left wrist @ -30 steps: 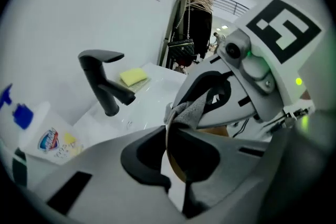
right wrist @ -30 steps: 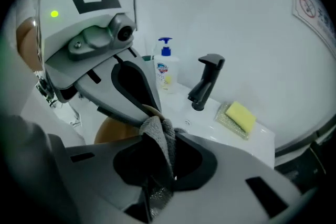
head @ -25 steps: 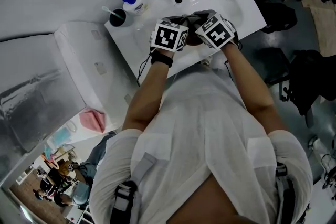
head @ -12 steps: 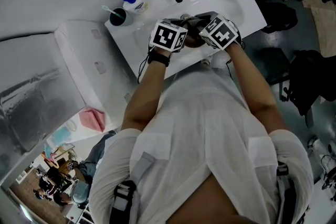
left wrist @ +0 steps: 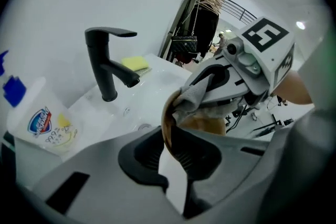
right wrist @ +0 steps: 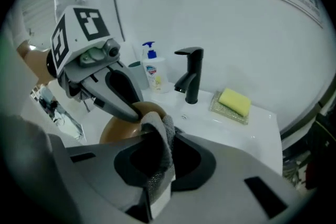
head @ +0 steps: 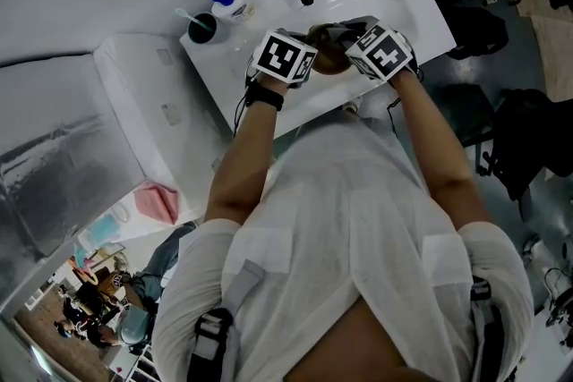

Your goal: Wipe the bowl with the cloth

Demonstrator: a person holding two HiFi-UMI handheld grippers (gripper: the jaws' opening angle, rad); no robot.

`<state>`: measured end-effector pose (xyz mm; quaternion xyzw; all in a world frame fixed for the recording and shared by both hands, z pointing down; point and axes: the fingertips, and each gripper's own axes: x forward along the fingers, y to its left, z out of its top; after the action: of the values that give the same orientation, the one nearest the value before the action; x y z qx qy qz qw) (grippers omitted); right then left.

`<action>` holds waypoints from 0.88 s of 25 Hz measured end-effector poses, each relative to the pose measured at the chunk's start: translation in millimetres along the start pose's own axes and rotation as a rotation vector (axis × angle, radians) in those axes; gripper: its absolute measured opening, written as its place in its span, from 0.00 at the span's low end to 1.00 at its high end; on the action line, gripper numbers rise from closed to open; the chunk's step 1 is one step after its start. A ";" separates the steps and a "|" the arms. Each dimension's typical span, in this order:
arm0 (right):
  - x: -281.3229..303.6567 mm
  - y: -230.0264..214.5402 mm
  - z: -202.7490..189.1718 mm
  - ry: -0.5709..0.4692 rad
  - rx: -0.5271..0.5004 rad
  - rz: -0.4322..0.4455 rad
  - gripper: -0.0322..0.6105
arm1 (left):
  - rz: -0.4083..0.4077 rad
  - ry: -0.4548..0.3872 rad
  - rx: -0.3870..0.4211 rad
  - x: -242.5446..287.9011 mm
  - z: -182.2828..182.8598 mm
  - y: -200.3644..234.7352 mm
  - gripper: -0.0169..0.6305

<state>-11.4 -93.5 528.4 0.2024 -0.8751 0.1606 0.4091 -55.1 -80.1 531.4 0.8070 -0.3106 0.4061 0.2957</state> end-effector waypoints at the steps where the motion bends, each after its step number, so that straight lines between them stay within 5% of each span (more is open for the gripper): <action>1: 0.8 3.4 -0.4 0.017 -0.052 0.007 0.13 | 0.016 0.011 0.045 -1.0 2.4 1.5 0.10; 6: 8.7 38.9 1.5 0.090 -0.380 0.093 0.13 | -0.006 0.201 0.239 3.7 -14.2 -15.7 0.06; 8: 12.6 43.2 2.6 0.108 -0.437 0.092 0.13 | 0.017 0.234 0.289 4.9 -13.6 -16.2 0.06; 11: 13.0 32.3 8.6 0.062 -0.286 0.061 0.13 | 0.054 0.176 0.203 2.4 -7.0 -6.7 0.05; 16: 3.7 2.3 12.8 -0.080 0.080 -0.017 0.13 | 0.129 -0.053 0.000 -9.4 16.4 16.4 0.05; 19: 0.6 -3.9 5.3 -0.127 0.247 -0.028 0.14 | 0.149 -0.105 -0.131 -7.4 8.2 23.0 0.05; 22: 2.5 -2.1 -3.0 -0.136 0.310 -0.007 0.15 | 0.180 -0.080 -0.139 -0.7 -1.5 23.8 0.05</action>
<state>-10.0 -94.5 532.5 0.2764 -0.8648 0.2784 0.3134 -73.8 -93.9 536.9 0.7689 -0.4207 0.3760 0.3006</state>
